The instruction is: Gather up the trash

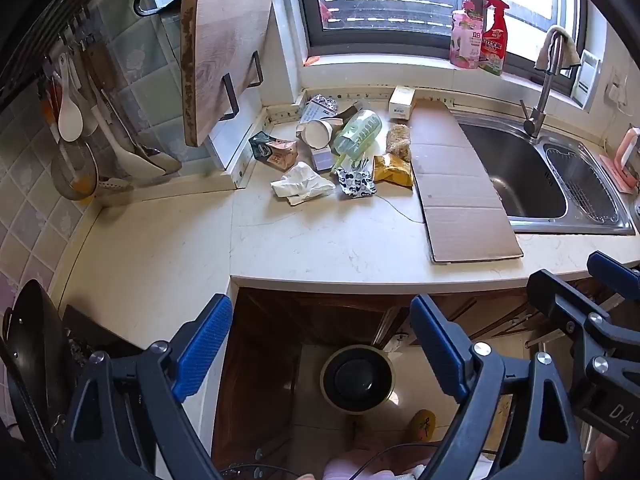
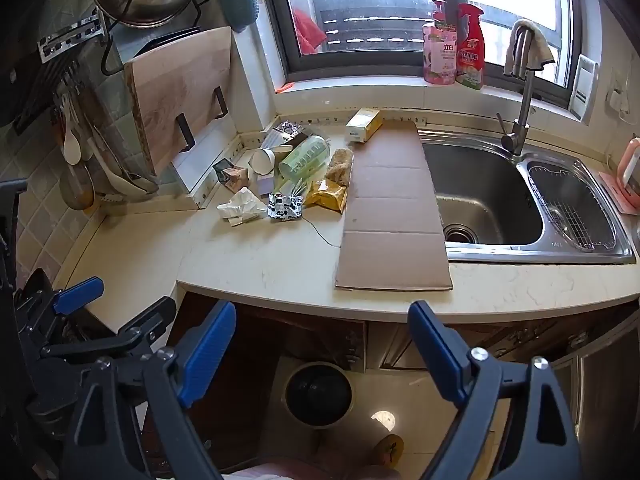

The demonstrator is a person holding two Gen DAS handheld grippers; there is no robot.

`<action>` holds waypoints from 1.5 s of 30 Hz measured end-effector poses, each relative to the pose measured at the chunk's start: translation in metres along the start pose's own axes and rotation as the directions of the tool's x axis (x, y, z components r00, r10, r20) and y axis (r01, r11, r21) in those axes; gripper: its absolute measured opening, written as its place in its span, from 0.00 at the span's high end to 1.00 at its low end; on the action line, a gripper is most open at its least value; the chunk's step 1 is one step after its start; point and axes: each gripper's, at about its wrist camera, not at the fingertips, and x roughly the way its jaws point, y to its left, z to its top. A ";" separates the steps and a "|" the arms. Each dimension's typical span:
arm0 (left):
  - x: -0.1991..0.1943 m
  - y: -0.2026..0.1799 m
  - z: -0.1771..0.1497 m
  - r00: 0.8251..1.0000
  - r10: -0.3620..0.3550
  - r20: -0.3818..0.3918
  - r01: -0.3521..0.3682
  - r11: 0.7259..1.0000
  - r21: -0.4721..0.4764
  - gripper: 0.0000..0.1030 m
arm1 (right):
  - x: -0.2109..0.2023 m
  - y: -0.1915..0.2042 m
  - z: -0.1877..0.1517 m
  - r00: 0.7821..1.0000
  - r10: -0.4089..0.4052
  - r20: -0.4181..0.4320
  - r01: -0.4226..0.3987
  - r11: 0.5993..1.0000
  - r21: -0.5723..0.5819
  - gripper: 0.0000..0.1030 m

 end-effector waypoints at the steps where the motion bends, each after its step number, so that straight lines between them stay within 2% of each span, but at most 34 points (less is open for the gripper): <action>1: 0.000 0.000 0.000 1.000 -0.001 0.001 0.001 1.000 0.001 0.15 | 0.000 0.000 0.000 1.000 -0.004 0.001 0.004 1.000 -0.003 0.13; 7: 0.006 0.004 0.004 1.000 -0.012 -0.006 0.012 1.000 0.006 0.17 | 0.002 0.002 0.002 1.000 -0.002 0.000 0.002 1.000 0.000 0.13; 15: 0.008 0.001 0.004 1.000 -0.011 0.007 0.011 1.000 0.006 0.25 | 0.009 0.006 0.003 1.000 0.004 -0.004 -0.004 1.000 -0.003 0.13; 45: 0.007 0.005 0.000 1.000 -0.008 0.002 0.008 1.000 -0.006 0.25 | 0.011 0.009 0.002 1.000 0.010 -0.004 -0.010 1.000 -0.004 0.15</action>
